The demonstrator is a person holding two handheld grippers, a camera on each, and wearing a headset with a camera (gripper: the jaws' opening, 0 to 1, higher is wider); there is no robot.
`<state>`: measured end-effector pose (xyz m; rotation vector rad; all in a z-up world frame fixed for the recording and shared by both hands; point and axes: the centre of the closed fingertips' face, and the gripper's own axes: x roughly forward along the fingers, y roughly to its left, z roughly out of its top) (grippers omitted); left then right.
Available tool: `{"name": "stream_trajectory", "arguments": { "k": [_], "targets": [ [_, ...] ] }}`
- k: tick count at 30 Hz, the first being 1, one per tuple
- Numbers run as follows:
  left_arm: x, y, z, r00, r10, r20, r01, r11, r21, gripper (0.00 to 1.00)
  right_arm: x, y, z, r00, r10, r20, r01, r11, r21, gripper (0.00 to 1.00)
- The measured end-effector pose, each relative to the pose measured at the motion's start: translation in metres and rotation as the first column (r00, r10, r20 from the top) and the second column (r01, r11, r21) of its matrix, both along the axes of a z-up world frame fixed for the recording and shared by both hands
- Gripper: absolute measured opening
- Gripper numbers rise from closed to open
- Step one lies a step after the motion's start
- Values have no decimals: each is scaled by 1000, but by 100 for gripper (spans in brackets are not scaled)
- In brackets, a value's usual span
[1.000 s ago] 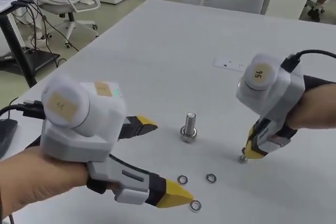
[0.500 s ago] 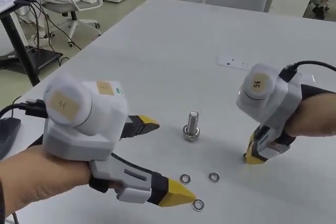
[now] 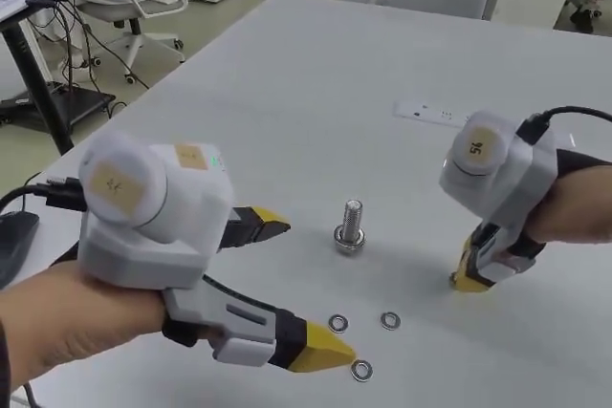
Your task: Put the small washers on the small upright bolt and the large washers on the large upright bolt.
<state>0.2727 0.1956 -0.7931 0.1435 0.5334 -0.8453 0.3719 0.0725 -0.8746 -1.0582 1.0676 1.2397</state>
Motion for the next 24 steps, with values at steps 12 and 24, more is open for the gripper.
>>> {"name": "stream_trajectory", "arguments": {
  "k": [12, 24],
  "targets": [
    [0, 1, 0, 1000, 0, 0, 0, 1000, 1, 85, 3, -2, 0, 1000, -15, -1, 15, 1000, 7, 21],
    [-1, 0, 0, 1000, -5, 2, 5, 1000, -1, 86, 3, -15, 9, 998, -62, 3, 62, 997, 45, 30]
  ]
}}
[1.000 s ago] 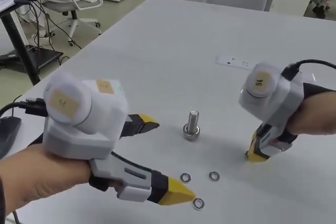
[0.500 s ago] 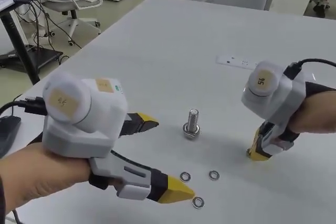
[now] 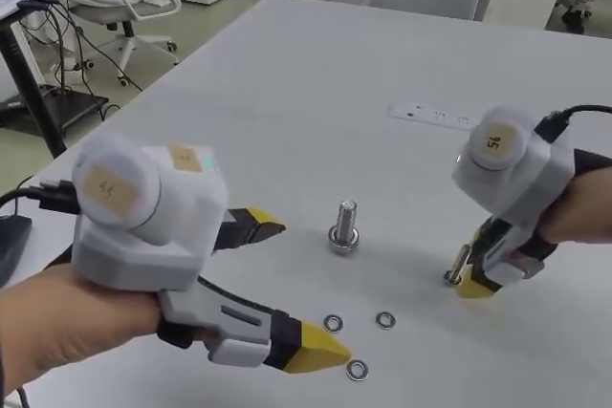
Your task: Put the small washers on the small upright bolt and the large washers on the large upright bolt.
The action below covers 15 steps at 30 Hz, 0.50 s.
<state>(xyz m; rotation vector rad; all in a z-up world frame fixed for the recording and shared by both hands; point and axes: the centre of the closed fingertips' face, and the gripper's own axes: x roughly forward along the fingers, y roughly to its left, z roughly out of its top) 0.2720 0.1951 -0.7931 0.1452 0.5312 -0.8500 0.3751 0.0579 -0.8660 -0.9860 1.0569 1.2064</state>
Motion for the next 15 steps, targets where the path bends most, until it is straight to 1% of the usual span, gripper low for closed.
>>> {"name": "stream_trajectory", "arguments": {
  "k": [8, 15],
  "targets": [
    [0, -1, 1, 1000, -5, 3, 5, 1000, -2, 86, -6, -16, 4, 999, -37, 5, 37, 999, 6, 30],
    [-1, -2, 2, 1000, -11, 5, 11, 1000, -2, 86, -18, -27, 4, 998, -57, 1, 57, 998, 6, 30]
  ]
}}
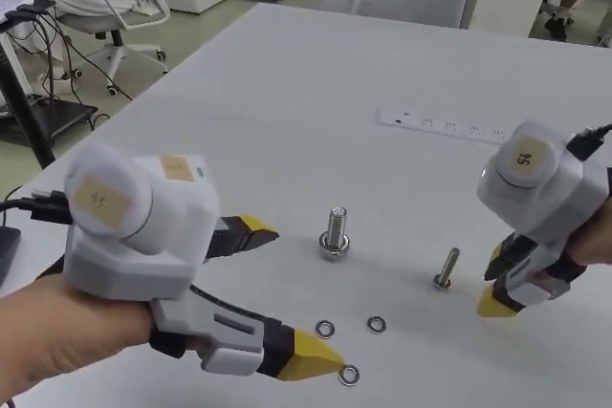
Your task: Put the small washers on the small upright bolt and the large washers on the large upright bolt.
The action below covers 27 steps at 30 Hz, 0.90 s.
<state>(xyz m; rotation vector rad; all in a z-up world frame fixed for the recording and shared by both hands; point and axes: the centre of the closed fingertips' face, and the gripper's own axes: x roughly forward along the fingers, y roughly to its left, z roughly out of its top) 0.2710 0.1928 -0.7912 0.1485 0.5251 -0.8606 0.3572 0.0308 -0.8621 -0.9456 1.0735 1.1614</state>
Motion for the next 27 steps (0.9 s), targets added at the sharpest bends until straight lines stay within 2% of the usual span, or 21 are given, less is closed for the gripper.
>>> {"name": "stream_trajectory", "arguments": {
  "k": [11, 18, 23, 27],
  "targets": [
    [-1, -1, 2, 1000, -2, 9, 2, 1000, -2, 86, -25, 0, 2, 1000, -9, -15, 9, 1000, 25, 30],
    [-1, -2, 4, 1000, -5, 14, 5, 1000, -2, 86, -42, 10, 0, 1000, 18, -24, -17, 999, 38, 29],
    [-1, -2, 6, 1000, -2, 21, 2, 1000, -3, 86, -54, 25, 0, 998, 48, -37, -46, 997, 56, 29],
    [-2, -3, 8, 1000, 0, 27, 0, 1000, -4, 86, -57, 33, -1, 997, 74, -39, -72, 996, 50, 29]
  ]
}}
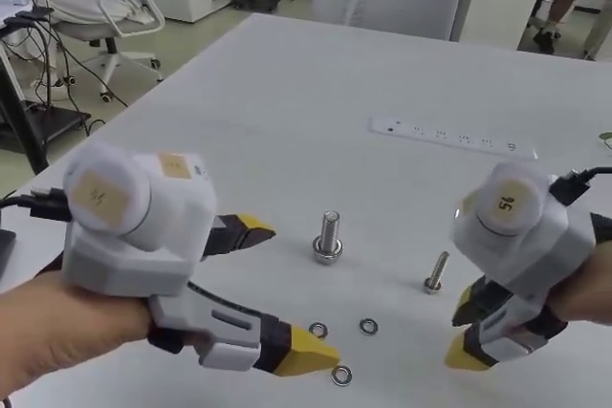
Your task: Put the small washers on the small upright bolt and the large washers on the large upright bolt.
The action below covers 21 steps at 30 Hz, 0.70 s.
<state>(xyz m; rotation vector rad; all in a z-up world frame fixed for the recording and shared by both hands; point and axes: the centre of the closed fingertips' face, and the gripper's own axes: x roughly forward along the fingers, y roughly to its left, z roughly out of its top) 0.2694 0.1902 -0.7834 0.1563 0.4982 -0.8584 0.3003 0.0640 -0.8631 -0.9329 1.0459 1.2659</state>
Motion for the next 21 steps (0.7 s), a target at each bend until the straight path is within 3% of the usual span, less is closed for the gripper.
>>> {"name": "stream_trajectory", "arguments": {
  "k": [10, 21],
  "targets": [
    [0, 1, 3, 1000, 4, 10, -4, 1000, -2, 86, -5, 30, 7, 998, 68, 14, -68, 998, 14, 28],
    [1, 1, 4, 1000, 6, 15, -6, 1000, -4, 86, -2, 65, -2, 989, 147, 31, -147, 989, -12, 26]
  ]
}}
